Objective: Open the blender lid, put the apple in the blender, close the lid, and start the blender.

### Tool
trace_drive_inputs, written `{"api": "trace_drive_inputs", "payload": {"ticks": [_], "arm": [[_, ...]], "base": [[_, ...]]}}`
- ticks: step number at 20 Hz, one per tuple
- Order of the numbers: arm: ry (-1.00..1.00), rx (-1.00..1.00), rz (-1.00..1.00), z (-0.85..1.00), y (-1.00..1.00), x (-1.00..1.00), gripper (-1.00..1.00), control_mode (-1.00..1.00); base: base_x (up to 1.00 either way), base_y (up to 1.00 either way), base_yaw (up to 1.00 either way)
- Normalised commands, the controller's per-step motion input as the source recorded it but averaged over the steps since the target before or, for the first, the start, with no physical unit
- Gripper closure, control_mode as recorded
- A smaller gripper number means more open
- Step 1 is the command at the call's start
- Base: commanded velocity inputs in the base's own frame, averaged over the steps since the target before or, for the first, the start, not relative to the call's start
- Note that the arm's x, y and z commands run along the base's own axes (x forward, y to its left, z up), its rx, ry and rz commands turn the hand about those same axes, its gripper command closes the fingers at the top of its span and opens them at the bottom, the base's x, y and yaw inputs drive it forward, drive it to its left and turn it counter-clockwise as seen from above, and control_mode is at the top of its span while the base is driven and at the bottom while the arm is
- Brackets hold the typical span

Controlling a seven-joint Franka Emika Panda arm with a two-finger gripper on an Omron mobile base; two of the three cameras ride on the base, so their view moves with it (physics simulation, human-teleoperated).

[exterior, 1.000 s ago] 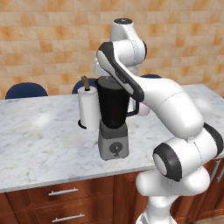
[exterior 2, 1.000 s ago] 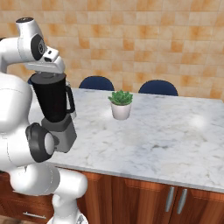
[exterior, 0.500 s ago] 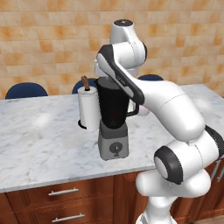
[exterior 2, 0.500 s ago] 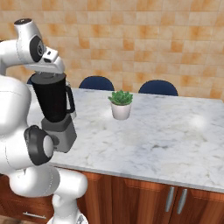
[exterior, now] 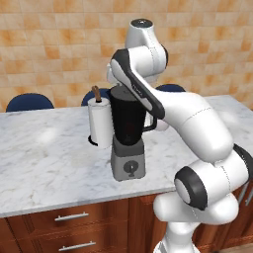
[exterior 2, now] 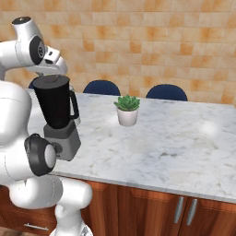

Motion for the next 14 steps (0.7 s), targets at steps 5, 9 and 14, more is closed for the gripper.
{"api": "trace_drive_inputs", "payload": {"ticks": [5,9,14], "arm": [[-0.15,0.0,-0.02,0.19,0.0,-0.39,-1.0,-1.0],[-0.3,0.0,-0.21,-0.06,0.0,-1.0,-1.0,-1.0],[-0.23,0.0,-0.31,-0.39,0.06,-0.99,-1.0,-1.0]], "base": [[0.0,0.0,0.0],[0.0,0.0,0.0],[0.0,0.0,0.0]]}}
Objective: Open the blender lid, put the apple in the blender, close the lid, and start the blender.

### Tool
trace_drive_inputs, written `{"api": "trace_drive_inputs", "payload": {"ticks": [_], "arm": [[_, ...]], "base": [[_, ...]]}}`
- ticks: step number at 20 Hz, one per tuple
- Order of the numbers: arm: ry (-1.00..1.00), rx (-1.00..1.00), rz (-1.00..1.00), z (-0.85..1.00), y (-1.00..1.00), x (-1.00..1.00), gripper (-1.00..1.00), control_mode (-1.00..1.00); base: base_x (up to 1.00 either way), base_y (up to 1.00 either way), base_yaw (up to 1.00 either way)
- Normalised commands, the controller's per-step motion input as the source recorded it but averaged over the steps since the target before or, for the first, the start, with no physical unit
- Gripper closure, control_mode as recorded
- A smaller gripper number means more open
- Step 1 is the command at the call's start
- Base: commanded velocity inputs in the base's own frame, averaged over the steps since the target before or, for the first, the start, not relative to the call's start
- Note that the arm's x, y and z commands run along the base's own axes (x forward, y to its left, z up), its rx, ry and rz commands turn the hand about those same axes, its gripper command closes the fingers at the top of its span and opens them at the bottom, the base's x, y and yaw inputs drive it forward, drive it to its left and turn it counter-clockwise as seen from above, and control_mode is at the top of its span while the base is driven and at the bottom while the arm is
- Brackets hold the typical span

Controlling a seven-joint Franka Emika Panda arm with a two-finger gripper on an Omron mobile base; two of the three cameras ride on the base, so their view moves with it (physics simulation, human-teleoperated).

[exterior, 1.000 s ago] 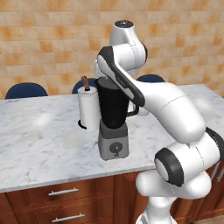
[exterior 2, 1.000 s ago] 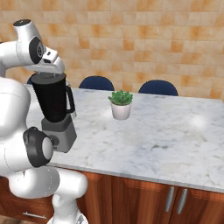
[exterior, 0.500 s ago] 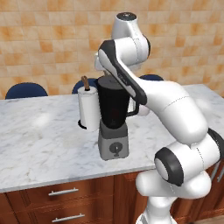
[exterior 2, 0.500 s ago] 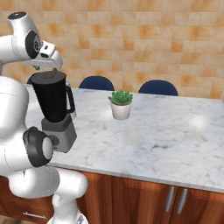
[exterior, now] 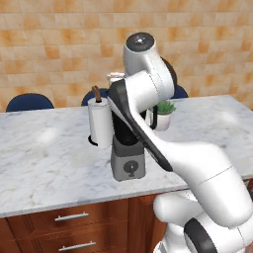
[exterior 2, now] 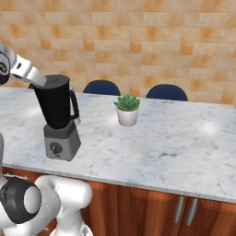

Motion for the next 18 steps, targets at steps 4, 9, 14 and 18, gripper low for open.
{"api": "trace_drive_inputs", "payload": {"ticks": [4,9,14,18], "arm": [[-0.2,0.0,-0.38,-0.61,0.25,-0.67,-1.0,-1.0],[-0.18,0.0,-0.43,-0.65,0.4,-0.33,-1.0,-1.0],[-0.13,0.0,-0.42,-0.76,0.53,-0.21,-1.0,-1.0],[-0.14,0.0,-0.43,-0.81,0.39,-0.42,-1.0,-1.0]], "base": [[0.0,0.0,0.0],[0.0,0.0,0.0],[0.0,0.0,0.0],[0.0,0.0,0.0]]}}
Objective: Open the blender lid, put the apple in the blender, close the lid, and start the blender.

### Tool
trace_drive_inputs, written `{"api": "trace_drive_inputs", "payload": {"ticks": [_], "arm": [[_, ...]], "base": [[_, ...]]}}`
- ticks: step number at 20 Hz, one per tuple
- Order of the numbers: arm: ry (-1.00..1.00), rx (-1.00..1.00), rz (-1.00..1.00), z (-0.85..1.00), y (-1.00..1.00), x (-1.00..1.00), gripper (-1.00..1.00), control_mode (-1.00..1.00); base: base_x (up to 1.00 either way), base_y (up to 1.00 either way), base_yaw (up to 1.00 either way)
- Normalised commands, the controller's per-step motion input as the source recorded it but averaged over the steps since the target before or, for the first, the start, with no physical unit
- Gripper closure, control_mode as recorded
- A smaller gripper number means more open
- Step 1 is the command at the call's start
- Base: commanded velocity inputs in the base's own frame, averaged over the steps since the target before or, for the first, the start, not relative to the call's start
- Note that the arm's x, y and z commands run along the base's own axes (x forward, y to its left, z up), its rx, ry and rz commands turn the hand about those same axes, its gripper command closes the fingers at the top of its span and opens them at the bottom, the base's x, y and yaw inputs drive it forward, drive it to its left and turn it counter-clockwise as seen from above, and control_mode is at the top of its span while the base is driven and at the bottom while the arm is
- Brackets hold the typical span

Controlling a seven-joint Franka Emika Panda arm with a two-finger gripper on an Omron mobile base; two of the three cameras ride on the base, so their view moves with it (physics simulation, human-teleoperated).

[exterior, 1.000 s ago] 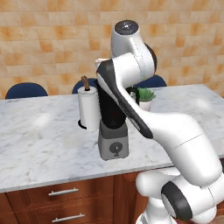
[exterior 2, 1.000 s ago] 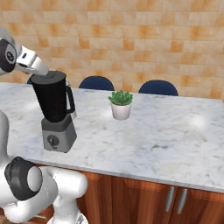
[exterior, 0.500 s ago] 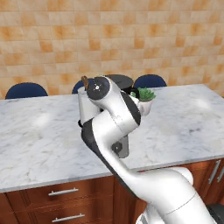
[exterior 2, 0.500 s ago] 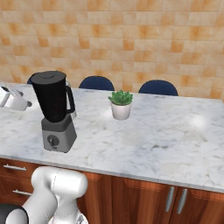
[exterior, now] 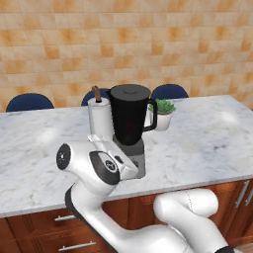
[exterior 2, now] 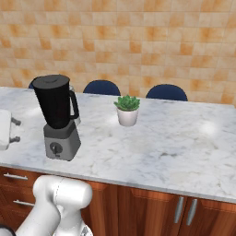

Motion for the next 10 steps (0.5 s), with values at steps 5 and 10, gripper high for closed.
{"api": "trace_drive_inputs", "payload": {"ticks": [5,10], "arm": [[-0.15,0.0,-0.32,-0.82,-0.08,-0.29,-1.0,-1.0],[-0.1,0.01,-0.21,-0.85,-0.15,-0.03,-1.0,-1.0]], "base": [[0.0,0.0,0.0],[0.0,0.0,0.0]]}}
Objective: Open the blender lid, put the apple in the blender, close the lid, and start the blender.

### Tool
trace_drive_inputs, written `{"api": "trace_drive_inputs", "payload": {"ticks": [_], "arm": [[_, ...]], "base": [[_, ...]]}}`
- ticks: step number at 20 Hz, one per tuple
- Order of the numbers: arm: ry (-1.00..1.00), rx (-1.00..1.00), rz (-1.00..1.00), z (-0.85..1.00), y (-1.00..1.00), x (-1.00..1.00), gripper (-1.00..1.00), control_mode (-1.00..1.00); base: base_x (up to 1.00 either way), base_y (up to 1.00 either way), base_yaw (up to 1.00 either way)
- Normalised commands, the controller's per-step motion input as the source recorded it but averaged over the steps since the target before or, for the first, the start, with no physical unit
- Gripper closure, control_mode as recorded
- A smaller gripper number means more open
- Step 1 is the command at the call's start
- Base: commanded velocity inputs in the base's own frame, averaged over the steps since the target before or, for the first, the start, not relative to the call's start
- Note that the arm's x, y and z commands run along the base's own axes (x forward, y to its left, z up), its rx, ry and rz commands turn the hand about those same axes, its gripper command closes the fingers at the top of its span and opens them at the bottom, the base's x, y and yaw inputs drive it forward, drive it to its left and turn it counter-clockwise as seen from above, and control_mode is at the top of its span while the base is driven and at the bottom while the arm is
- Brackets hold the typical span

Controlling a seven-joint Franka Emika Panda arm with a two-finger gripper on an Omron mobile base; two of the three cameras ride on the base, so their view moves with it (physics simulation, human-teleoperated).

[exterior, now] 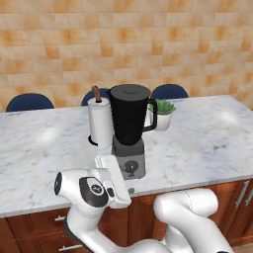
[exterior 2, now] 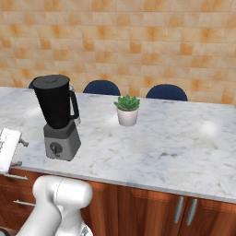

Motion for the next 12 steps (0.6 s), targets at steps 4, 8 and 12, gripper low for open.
{"api": "trace_drive_inputs", "payload": {"ticks": [4,8,12], "arm": [[-0.08,0.0,-0.09,-0.69,-0.06,0.0,-1.0,-1.0],[-0.03,0.0,0.0,-0.42,-0.18,0.0,-1.0,-1.0],[0.0,0.0,0.0,-0.29,-0.24,0.06,-1.0,-1.0]], "base": [[0.0,0.0,0.0],[0.0,0.0,0.0],[0.0,0.0,0.0]]}}
